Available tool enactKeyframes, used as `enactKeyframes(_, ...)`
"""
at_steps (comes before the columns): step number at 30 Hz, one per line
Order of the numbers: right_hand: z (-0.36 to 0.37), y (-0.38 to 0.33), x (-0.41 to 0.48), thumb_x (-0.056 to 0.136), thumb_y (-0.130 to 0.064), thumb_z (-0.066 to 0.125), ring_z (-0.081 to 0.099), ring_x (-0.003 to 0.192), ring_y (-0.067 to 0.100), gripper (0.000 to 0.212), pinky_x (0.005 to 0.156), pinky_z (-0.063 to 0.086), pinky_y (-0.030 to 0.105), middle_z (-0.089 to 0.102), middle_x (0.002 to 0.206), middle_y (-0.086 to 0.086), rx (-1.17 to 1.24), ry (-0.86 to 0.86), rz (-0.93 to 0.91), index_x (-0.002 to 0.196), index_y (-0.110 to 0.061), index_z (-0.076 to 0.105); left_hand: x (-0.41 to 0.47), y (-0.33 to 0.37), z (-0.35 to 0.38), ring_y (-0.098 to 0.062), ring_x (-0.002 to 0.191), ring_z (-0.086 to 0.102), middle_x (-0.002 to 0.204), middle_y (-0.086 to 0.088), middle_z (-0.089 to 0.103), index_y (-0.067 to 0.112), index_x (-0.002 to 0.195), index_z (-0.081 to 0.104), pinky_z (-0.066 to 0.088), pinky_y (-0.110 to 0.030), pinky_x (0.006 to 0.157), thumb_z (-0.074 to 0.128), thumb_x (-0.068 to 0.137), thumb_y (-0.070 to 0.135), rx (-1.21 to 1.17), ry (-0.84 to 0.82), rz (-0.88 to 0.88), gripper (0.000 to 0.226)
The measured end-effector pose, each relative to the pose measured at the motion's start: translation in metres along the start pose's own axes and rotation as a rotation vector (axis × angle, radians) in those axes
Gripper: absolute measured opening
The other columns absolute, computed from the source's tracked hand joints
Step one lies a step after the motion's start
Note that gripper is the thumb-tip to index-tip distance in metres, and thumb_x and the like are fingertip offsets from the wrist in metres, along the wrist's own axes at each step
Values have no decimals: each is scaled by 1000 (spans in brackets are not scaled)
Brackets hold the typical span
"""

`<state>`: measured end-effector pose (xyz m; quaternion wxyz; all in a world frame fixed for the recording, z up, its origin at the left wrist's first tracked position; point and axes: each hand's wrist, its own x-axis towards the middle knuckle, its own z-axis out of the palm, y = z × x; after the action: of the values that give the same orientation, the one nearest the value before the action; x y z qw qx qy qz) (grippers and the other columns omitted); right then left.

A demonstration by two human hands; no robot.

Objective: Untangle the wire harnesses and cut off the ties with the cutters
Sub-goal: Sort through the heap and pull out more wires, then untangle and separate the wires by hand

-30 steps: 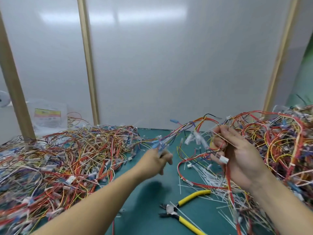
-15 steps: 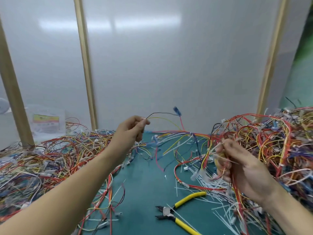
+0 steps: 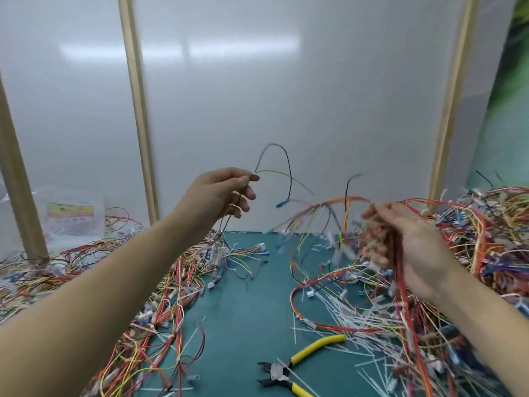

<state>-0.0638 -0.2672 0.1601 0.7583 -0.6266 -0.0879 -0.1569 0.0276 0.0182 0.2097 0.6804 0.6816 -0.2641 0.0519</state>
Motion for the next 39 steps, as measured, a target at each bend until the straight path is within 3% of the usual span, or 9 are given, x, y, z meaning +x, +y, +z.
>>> enactKeyframes(8,64,-112,61,107,-23,41,41,47,11,25,42,34,20,45,62,-4,-80,81,-325,90,-17,57,1,59,7,-12,51,49,71,-3,57,6,108,63,40,-21,44,49,100,5,-111,141,89,16)
enactKeyframes(15,96,-171,102,103,-16,38,41,44,10,29,47,42,21,49,60,-5,-117,174,-393,86,-16,62,-34,74,38,-28,99,57,108,-3,51,9,117,60,46,-51,97,63,87,20,487,680,494,32)
enactKeyframes(17,100,-153,113,102,-13,42,42,42,9,27,45,42,21,52,63,-2,-128,177,-322,86,-14,63,-76,44,78,-12,64,49,82,12,47,27,90,54,48,-34,48,64,73,28,449,551,615,20)
enactKeyframes(18,103,-137,117,102,-12,44,43,42,9,24,44,43,22,52,66,0,-117,171,-270,88,-13,64,-92,21,98,-8,64,48,84,18,44,33,91,47,-15,-19,28,64,67,39,428,438,520,30)
enactKeyframes(19,106,-117,120,101,-12,46,44,43,10,21,44,45,23,52,68,2,-104,168,-214,91,-12,65,-103,-5,114,-10,79,56,94,19,44,34,100,45,45,-12,60,66,65,50,371,274,253,44)
enactKeyframes(22,108,-43,123,101,-12,48,45,47,13,17,46,48,26,54,75,8,-73,149,-35,98,-7,63,-104,-81,133,-9,125,48,129,12,50,28,130,48,39,-18,102,77,78,52,318,-56,-321,64)
enactKeyframes(29,61,54,84,104,-37,47,54,126,21,40,103,38,29,60,136,5,-839,-127,110,134,-14,59,-89,-106,101,-17,46,54,48,0,57,17,78,69,46,-27,51,53,101,36,226,-71,-269,34)
enactKeyframes(35,40,68,-18,90,-49,54,62,78,0,18,65,47,12,64,88,-18,-765,189,-340,84,-36,64,-90,-102,79,-8,54,32,66,9,39,33,100,57,26,-24,48,58,90,56,-80,-87,-177,24)
enactKeyframes(39,44,82,-45,100,-33,55,61,56,19,26,51,49,32,66,77,6,-423,75,33,88,-15,69,-86,-105,97,-7,56,37,72,3,40,27,101,53,34,-18,50,42,98,55,-36,-97,-32,30)
